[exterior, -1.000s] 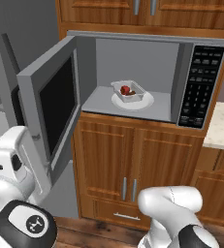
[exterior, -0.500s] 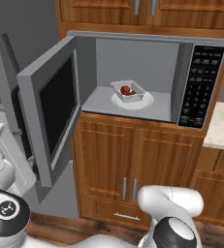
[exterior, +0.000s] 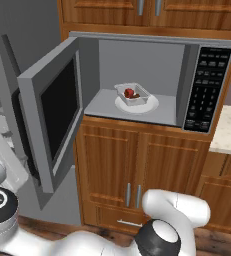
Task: Place the tupperware containing the chicken drumstick and bell pepper meal in the microwave. Close the microwave door and press the start button to reheat the meal.
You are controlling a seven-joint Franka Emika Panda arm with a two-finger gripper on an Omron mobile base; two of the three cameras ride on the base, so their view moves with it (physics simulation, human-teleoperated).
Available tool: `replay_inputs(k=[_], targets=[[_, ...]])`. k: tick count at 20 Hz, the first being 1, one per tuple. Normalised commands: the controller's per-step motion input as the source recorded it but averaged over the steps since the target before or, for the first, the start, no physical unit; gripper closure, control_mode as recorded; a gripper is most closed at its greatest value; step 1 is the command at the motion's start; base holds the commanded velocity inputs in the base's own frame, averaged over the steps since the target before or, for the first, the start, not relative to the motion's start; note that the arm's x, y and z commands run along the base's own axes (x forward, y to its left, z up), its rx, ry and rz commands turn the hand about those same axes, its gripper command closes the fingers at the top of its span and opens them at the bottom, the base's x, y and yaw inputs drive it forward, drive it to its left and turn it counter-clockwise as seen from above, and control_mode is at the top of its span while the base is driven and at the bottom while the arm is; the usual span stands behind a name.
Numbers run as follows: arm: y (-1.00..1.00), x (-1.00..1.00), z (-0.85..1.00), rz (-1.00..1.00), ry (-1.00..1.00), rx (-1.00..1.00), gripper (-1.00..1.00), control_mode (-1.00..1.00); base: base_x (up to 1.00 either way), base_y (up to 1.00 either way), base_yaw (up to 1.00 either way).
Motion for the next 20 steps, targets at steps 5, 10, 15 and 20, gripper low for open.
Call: replay_inputs(k=[5, 10, 15, 20], targets=[[0.21, 0.5, -0.08, 0.0, 0.0, 0.0, -1.0, -1.0, 0.0, 0.0, 0.0], [0.02, 0.49, -0.03, -0.02, 0.0, 0.0, -1.0, -1.0, 0.0, 0.0, 0.0], [-0.03, 0.23, 0.0, -0.09, -0.02, 0.0, -1.0, -1.0, 0.0, 0.0, 0.0], [-0.51, 0.0, 0.0, -0.28, -0.02, 0.0, -1.0, -1.0, 0.0, 0.0, 0.0]])
